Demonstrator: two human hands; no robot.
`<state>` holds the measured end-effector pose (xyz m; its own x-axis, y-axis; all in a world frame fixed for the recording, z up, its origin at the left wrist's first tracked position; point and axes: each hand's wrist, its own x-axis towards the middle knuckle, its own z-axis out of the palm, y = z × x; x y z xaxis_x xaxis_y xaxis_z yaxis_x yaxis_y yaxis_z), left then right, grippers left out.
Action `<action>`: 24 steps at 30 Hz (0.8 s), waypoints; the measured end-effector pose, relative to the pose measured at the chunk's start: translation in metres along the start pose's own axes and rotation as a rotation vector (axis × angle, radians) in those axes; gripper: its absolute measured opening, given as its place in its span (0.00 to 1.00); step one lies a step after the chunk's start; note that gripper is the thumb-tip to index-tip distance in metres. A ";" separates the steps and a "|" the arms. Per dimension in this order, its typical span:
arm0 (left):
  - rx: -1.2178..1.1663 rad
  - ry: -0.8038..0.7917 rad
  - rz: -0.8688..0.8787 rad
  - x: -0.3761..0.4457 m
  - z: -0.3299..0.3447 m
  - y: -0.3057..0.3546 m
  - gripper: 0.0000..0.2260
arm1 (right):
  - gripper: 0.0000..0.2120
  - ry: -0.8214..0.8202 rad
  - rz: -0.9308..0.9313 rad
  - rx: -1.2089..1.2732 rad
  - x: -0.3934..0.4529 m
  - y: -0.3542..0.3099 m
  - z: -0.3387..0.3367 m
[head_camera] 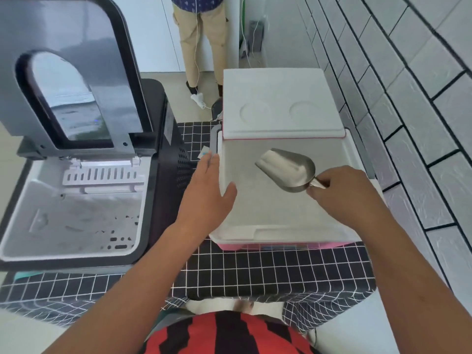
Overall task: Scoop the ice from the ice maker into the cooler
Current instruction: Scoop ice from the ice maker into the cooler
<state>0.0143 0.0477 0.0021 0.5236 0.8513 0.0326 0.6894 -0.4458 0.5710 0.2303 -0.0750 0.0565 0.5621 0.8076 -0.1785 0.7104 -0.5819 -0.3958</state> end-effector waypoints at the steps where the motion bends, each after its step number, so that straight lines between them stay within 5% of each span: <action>1: -0.021 0.042 0.034 -0.002 -0.012 0.000 0.28 | 0.15 -0.004 -0.034 0.036 -0.003 -0.011 -0.002; 5: -0.065 0.227 0.096 -0.015 -0.066 -0.016 0.20 | 0.16 -0.002 -0.127 0.111 -0.017 -0.057 -0.010; 13: 0.015 0.478 -0.038 -0.053 -0.150 -0.121 0.13 | 0.12 -0.073 -0.395 -0.144 -0.039 -0.172 0.011; 20: 0.120 0.258 -0.209 -0.063 -0.188 -0.214 0.26 | 0.06 0.001 -0.511 -0.571 -0.063 -0.279 0.029; 24: 0.027 0.137 -0.127 -0.062 -0.189 -0.244 0.33 | 0.07 -0.166 -0.536 -0.792 -0.082 -0.333 0.036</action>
<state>-0.2806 0.1560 0.0162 0.3593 0.9303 0.0741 0.7599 -0.3377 0.5554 -0.0679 0.0559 0.1711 0.0569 0.9522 -0.3002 0.9684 0.0205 0.2485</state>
